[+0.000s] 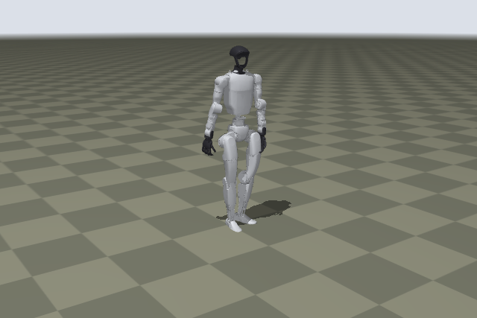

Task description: Upper body actions

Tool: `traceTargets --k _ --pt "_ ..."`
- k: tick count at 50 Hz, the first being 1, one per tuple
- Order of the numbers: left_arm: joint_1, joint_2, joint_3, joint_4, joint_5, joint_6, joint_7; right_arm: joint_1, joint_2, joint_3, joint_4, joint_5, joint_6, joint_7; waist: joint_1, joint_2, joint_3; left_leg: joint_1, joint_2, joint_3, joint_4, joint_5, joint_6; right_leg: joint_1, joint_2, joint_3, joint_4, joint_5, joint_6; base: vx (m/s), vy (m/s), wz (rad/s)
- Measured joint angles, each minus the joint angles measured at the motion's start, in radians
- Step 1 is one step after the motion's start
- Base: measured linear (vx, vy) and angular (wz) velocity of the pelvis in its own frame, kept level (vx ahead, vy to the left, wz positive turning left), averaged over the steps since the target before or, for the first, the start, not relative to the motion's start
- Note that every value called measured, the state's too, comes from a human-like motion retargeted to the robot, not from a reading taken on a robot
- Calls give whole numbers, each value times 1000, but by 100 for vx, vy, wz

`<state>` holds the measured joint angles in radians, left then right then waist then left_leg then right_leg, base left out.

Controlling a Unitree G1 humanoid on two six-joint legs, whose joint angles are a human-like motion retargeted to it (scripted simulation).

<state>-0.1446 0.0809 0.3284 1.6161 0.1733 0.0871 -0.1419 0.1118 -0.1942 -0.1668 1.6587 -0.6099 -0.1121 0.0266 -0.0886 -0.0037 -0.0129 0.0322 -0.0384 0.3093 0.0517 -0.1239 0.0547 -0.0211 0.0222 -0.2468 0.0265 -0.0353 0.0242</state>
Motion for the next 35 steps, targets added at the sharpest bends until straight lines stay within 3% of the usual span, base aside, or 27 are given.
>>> traceTargets --k 10,15,17,20,25,30,35 --pt "148 33 50 22 60 39 67 -57 -8 56 41 45 80 -18 -15 19 14 -37 56 12 154 -47 -52 20 18 17 7 -34 -32 1 -15 -2" --pt "226 49 84 59 41 50 52 -165 44 91 41 127 85 -4 5 -41 67 -248 140 -17 635 199 -119 52 -46 1 3 -39 -40 -12 -18 25" --pt "257 57 93 74 28 44 48 -216 72 97 41 144 64 17 39 -64 83 -362 148 -61 823 276 -95 61 -63 1 -1 -35 -45 -11 -20 4" --pt "320 54 111 84 32 51 15 -299 105 92 41 141 54 61 98 -77 89 -522 213 -63 1095 203 -83 71 -74 6 -3 -33 -56 -1 -9 -13" --pt "405 24 149 84 49 71 -54 -437 162 78 2 150 19 98 158 -69 110 -734 301 -51 1408 100 -10 80 -72 28 13 -45 -76 0 -1 -9" --pt "465 -22 188 84 22 68 -22 -527 203 83 -74 184 -12 175 206 -71 111 -827 303 -42 1516 70 -19 83 -77 53 19 -55 -88 0 0 0" --pt "484 -46 224 84 -22 83 -54 -562 231 109 -116 179 -44 188 217 -76 99 -759 307 -9 1429 83 -25 90 -85 45 21 -68 -85 3 0 9"
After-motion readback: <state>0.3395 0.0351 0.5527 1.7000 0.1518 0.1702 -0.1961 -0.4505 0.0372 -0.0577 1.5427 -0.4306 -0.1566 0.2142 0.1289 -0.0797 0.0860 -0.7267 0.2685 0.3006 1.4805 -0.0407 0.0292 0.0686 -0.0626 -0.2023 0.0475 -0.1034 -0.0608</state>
